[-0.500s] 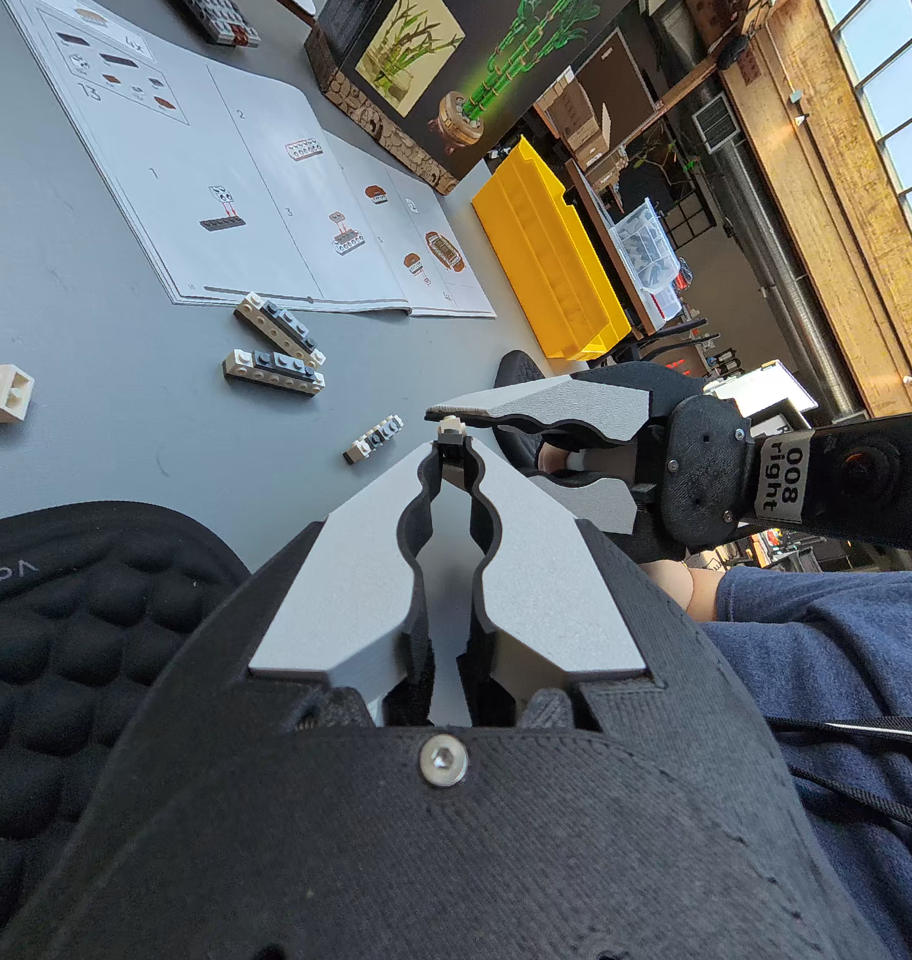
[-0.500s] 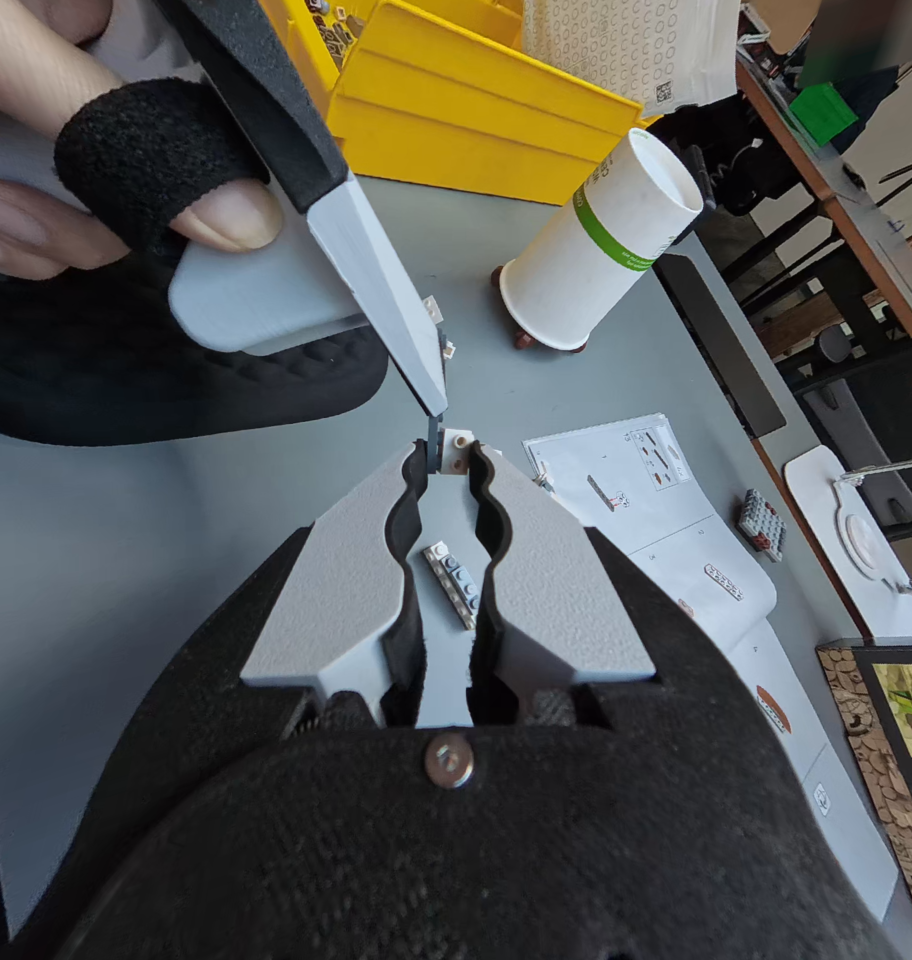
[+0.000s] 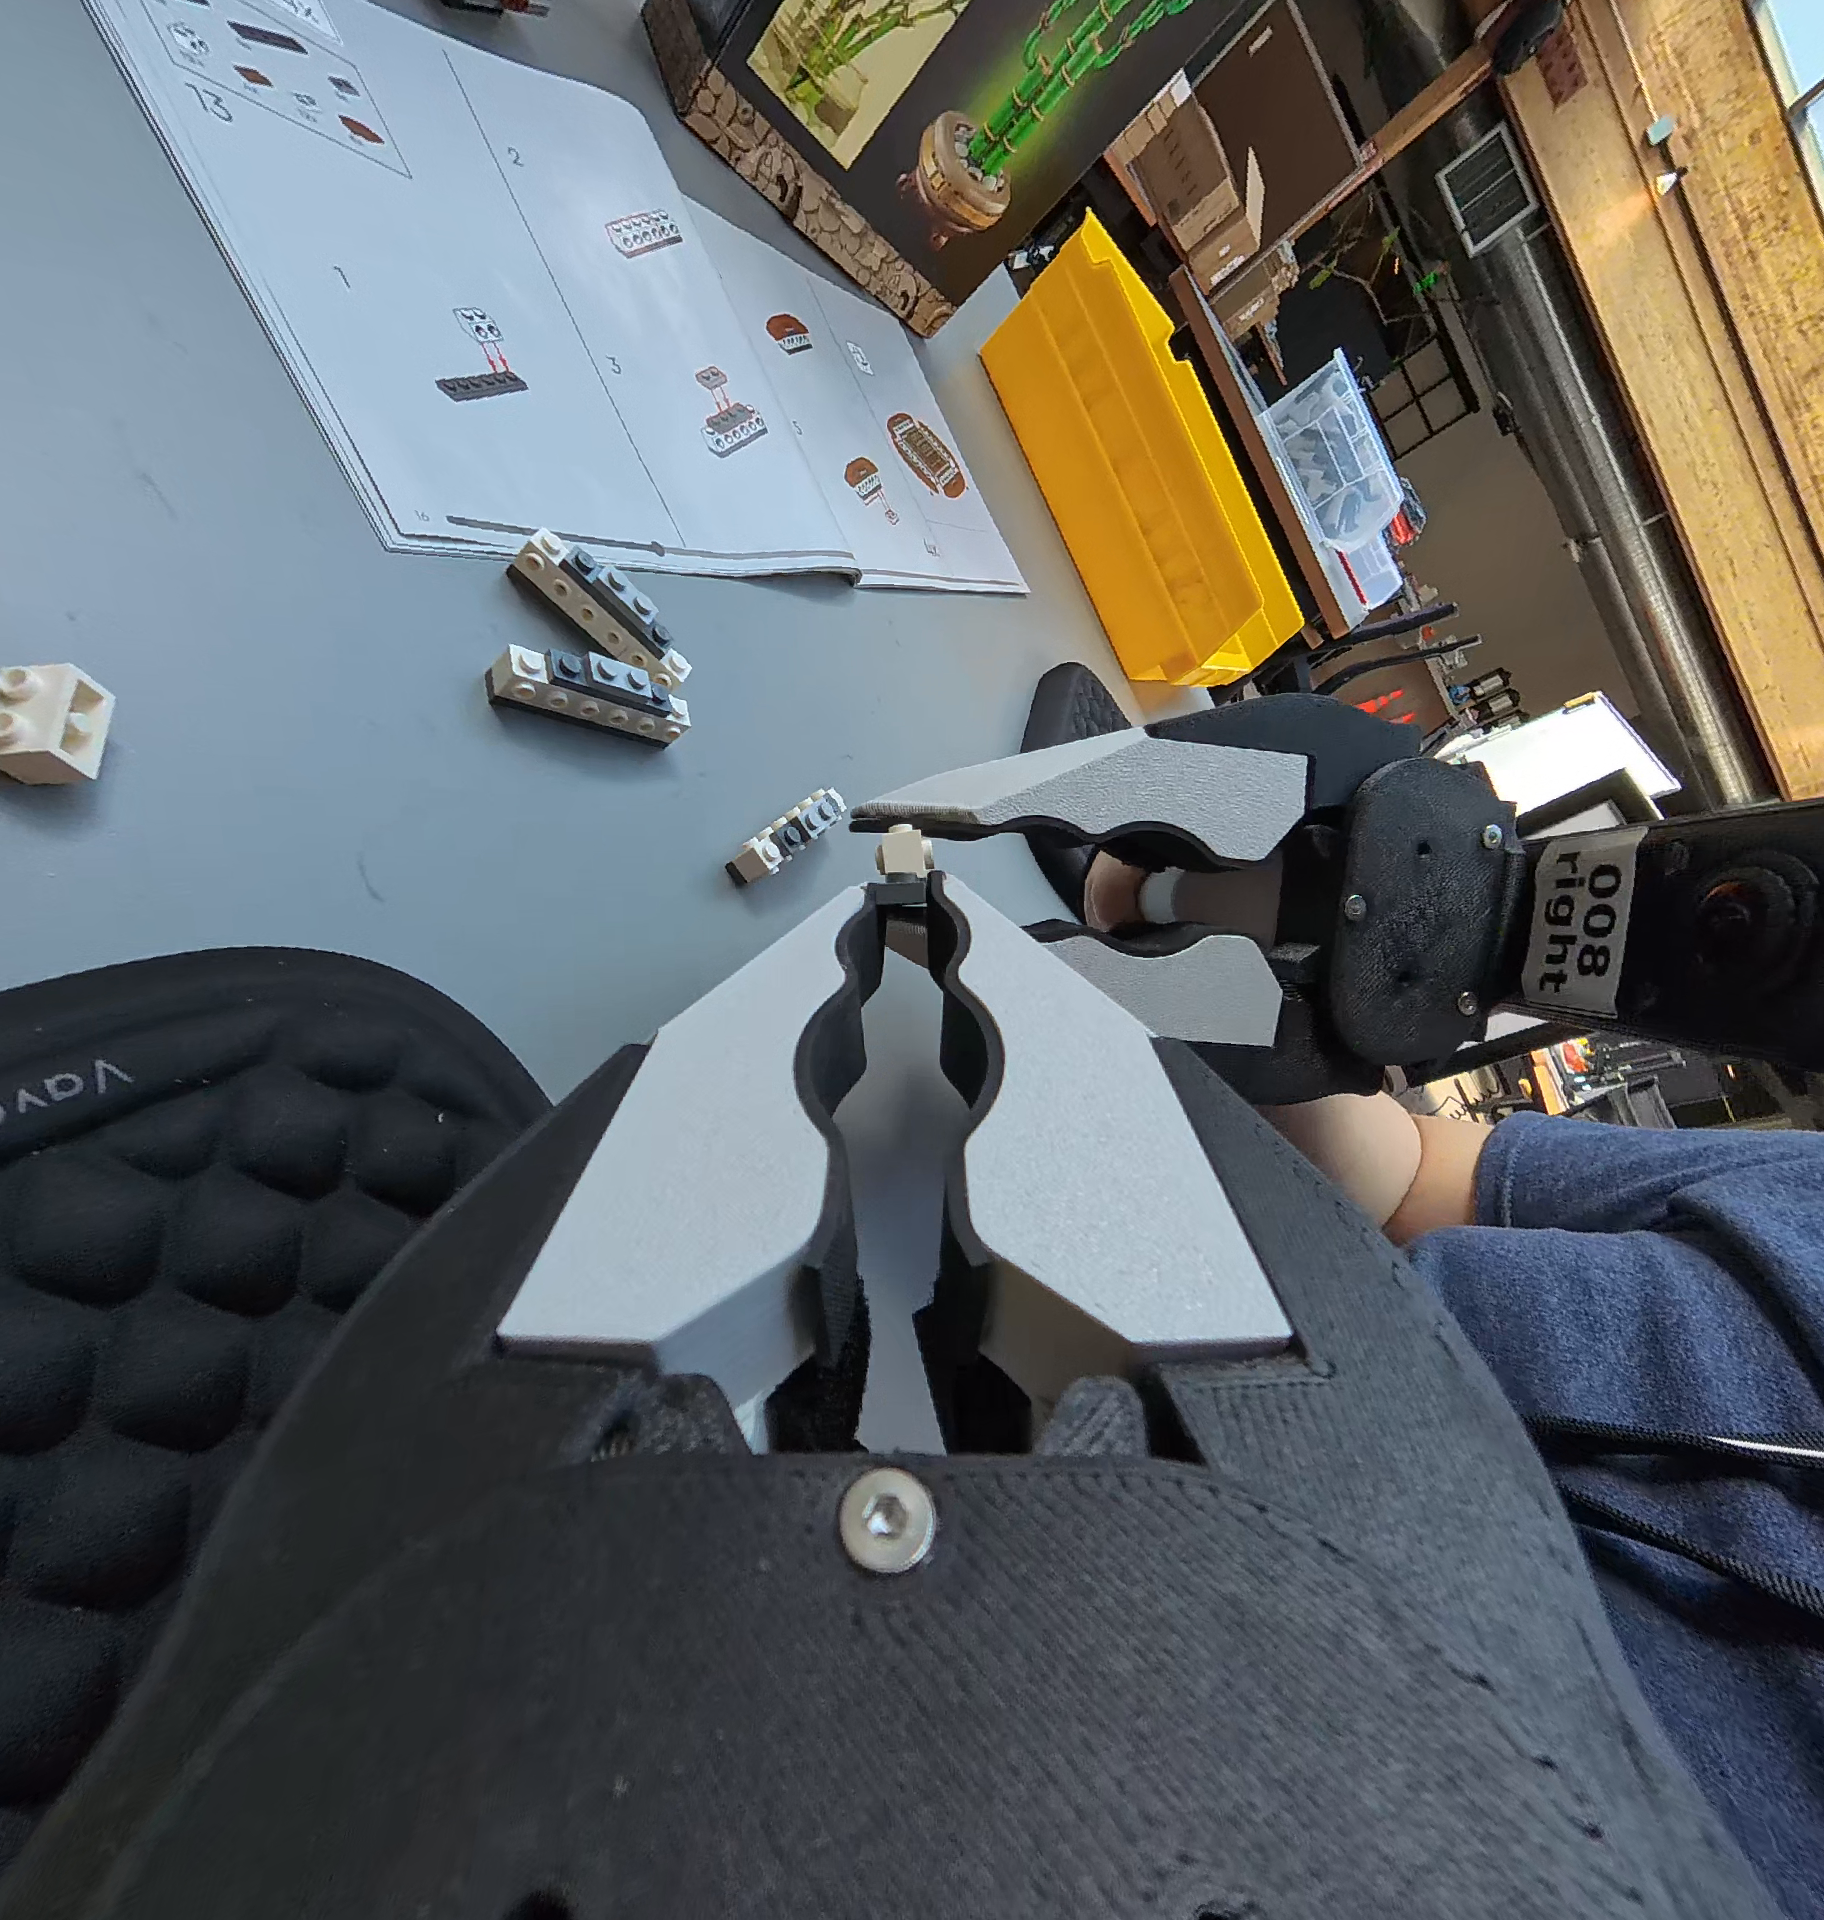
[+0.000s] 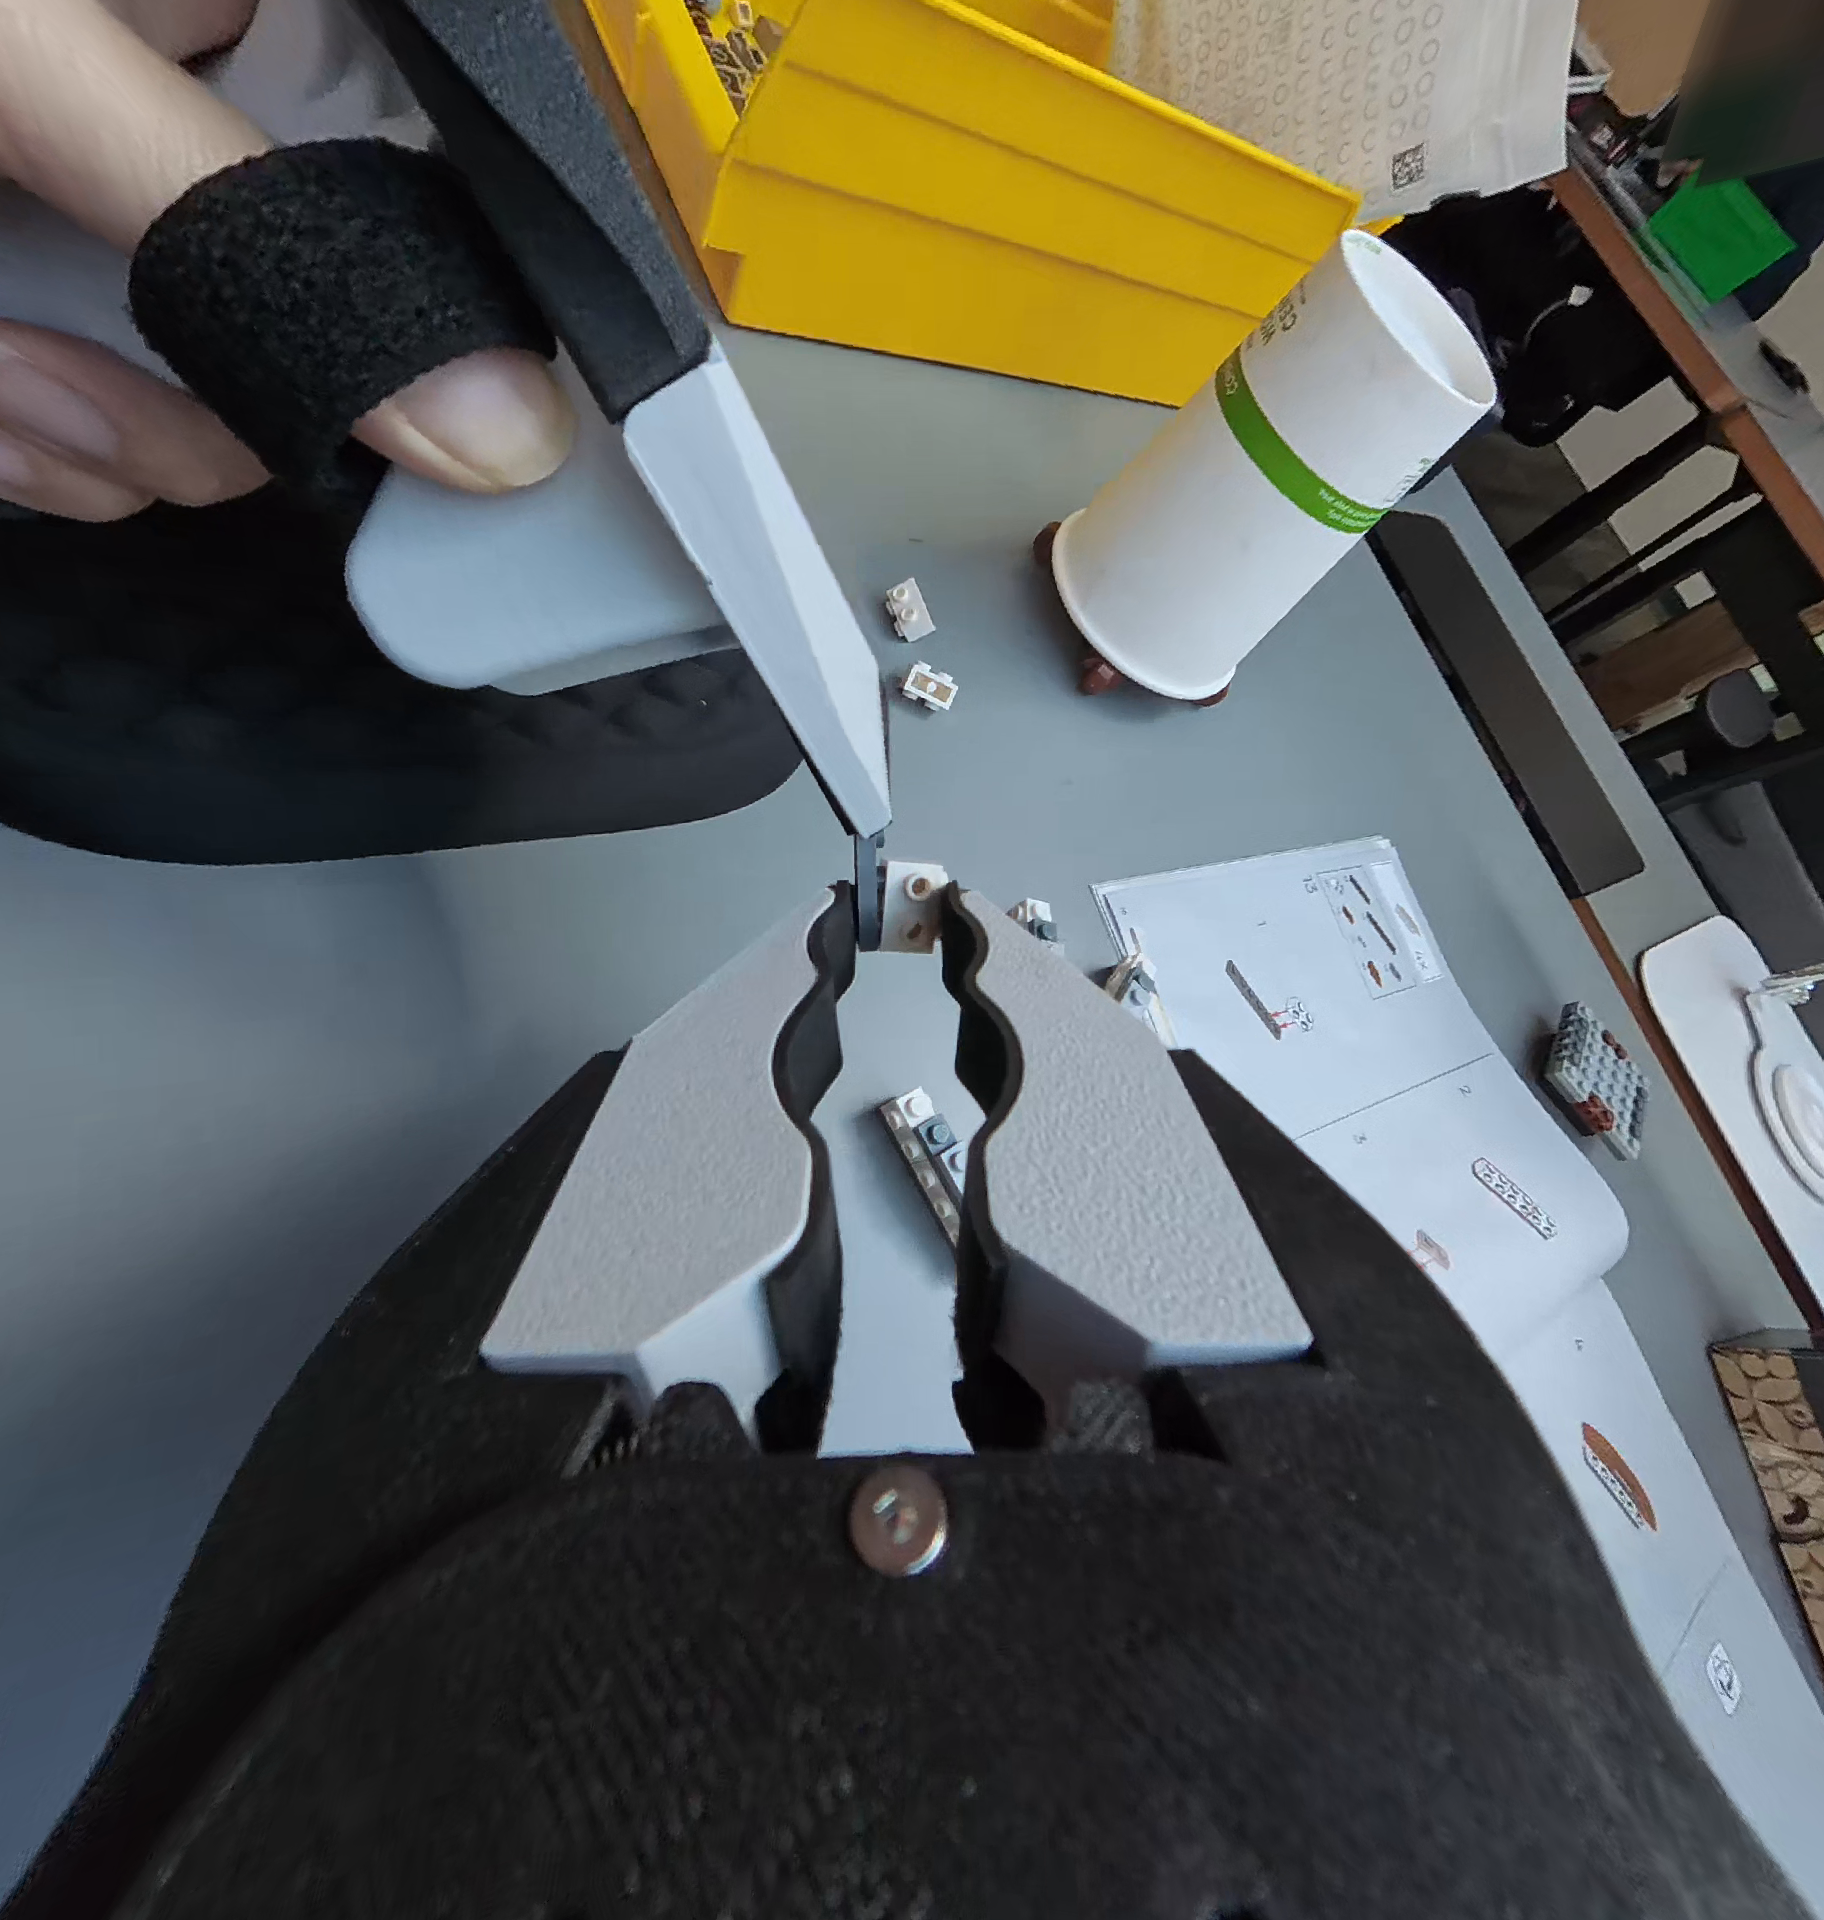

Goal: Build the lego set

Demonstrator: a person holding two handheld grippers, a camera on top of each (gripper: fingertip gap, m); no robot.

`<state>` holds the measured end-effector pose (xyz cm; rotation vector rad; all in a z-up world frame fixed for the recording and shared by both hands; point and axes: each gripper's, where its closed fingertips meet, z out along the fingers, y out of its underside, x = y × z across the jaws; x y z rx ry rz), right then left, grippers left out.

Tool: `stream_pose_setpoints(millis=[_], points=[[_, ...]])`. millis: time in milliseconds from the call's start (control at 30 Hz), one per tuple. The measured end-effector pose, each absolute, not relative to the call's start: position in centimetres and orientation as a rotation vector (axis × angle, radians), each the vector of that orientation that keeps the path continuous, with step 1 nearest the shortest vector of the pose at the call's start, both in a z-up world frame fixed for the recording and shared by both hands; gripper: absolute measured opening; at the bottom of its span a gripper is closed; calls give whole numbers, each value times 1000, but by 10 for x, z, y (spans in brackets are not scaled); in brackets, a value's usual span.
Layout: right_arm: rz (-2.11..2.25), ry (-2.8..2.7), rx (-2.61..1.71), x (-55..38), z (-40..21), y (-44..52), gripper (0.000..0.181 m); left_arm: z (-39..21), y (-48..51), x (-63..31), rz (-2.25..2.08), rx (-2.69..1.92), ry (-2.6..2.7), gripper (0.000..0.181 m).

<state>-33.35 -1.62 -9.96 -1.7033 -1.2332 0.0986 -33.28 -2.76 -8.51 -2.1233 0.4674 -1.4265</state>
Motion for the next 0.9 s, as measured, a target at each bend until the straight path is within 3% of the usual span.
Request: stream_pose_setpoints(millis=[900], points=[[134, -1186, -1601, -335, -85, -15, 15, -74, -31, -326, -1482, -2041, 469, 5]])
